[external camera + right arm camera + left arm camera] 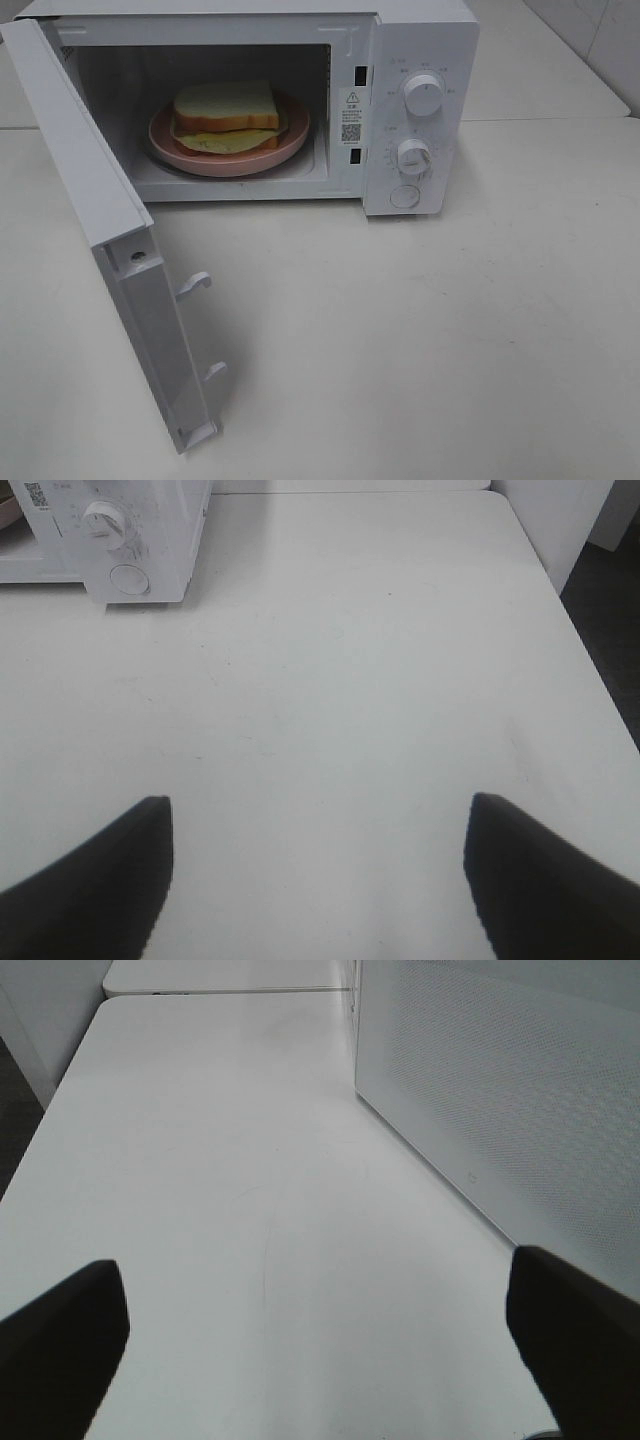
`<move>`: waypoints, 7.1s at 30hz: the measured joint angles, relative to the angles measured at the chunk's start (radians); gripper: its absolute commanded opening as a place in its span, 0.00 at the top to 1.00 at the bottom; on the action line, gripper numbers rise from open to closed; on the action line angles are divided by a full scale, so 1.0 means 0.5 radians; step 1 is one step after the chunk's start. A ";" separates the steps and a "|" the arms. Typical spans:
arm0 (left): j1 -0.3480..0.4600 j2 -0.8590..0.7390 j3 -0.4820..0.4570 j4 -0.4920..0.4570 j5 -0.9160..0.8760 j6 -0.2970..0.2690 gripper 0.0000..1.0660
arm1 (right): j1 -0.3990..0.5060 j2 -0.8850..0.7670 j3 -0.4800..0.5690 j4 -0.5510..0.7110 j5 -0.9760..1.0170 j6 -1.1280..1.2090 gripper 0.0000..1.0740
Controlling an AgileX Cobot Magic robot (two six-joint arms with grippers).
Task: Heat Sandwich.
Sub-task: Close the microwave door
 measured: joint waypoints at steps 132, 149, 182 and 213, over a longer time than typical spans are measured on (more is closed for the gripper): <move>-0.362 2.934 0.466 0.686 -3.982 -0.244 1.00 | 0.000 0.000 0.000 0.000 0.000 0.000 0.30; -0.996 3.306 0.152 -0.170 -3.986 0.028 1.00 | 0.000 0.000 0.000 0.000 0.000 0.000 0.30; -1.506 3.940 -1.014 -1.170 -3.660 0.716 1.00 | 0.000 0.000 0.000 0.000 0.000 0.000 0.30; -1.530 4.080 -1.368 -1.380 -3.318 0.998 1.00 | 0.000 0.000 0.000 0.000 0.000 0.000 0.30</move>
